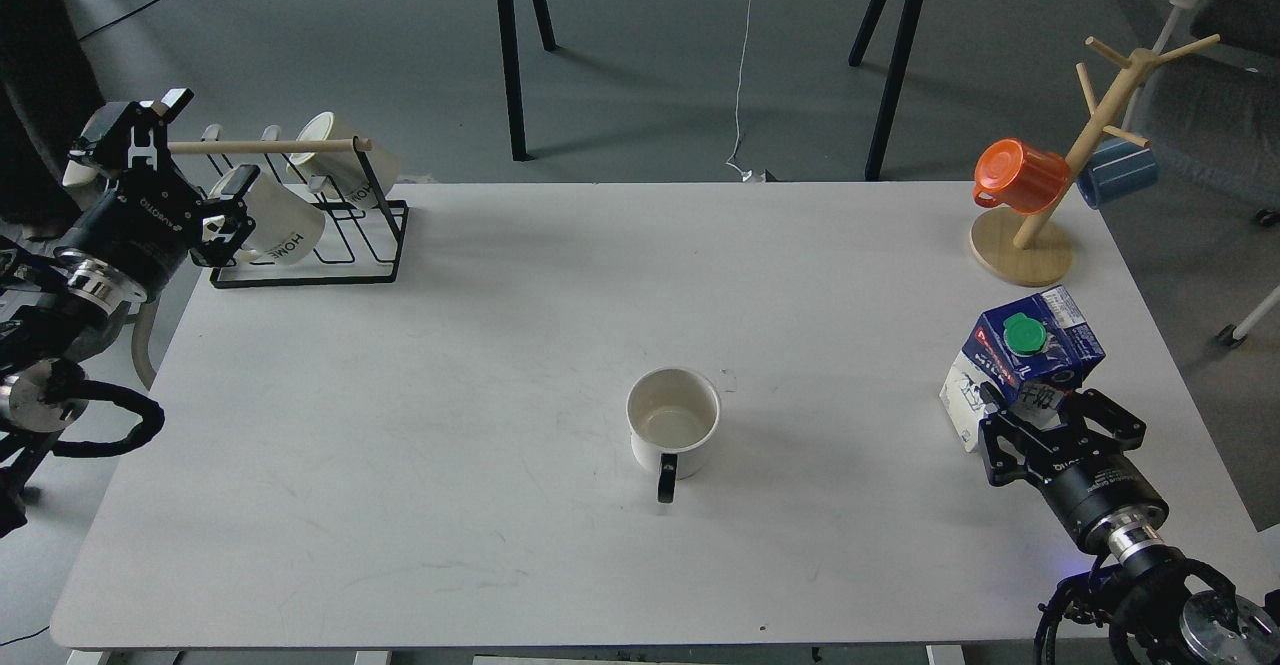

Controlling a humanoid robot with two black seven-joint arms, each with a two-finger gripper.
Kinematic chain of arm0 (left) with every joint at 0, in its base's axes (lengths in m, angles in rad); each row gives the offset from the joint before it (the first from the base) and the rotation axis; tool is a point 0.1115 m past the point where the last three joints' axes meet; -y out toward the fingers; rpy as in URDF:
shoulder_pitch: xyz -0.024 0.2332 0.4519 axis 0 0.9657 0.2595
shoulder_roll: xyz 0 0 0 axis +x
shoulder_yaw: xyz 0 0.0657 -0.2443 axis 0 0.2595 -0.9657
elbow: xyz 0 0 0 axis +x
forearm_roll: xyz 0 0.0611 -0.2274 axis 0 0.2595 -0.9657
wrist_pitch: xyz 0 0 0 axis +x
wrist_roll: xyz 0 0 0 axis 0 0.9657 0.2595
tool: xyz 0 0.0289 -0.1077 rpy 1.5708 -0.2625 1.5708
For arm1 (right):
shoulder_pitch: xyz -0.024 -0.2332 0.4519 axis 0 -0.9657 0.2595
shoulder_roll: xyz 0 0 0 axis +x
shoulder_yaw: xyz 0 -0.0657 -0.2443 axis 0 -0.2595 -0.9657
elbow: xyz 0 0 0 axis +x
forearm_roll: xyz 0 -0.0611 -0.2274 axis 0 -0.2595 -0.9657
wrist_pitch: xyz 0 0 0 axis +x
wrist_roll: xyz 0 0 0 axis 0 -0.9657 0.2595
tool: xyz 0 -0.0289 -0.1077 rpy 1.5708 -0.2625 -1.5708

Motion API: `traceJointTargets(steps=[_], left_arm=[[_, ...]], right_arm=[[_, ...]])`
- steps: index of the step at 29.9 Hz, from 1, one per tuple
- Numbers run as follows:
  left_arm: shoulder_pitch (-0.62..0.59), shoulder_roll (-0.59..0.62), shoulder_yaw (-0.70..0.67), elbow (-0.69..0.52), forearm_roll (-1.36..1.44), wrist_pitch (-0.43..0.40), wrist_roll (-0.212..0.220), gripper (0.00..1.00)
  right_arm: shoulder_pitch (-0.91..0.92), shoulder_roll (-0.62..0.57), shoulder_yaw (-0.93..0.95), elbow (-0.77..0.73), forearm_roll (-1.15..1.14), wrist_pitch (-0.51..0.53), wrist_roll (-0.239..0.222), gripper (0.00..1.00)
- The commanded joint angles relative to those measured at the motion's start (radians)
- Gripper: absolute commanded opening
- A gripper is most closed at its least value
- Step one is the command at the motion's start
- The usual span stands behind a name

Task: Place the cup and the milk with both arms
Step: 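Grasp the milk carton with the right gripper and lift it, then carry the carton toward the mug and set it down beside it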

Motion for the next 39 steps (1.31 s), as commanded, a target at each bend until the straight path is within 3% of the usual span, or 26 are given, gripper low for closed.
traceJointTargets(steps=[1,14,22,28,39], left_arm=[[0.0,0.0,0.0,0.002,0.001,0.0,0.0,0.94],[0.002,-0.011,0.001,0.002,0.001,0.0,0.0,0.94],[0.025,-0.01,0.003,0.002,0.001,0.0,0.0,0.94],[0.031,-0.01,0.001,0.002,0.001,0.0,0.0,0.95],[0.035,-0.011,0.003,0.002,0.001,0.0,0.0,0.95]], right_arm=[[0.004,0.001,0.0,0.011,-0.004,0.001,0.001,0.43],[0.185,-0.021,0.035,0.144,-0.24,-0.079,-0.006,0.44],[0.104,0.215,0.032,0.154,-0.243,-0.067,0.008,0.47],[0.033,0.289,0.025,0.157,-0.242,-0.064,0.06,0.47],[-0.001,0.352,-0.002,0.148,-0.286,-0.071,0.072,0.47]])
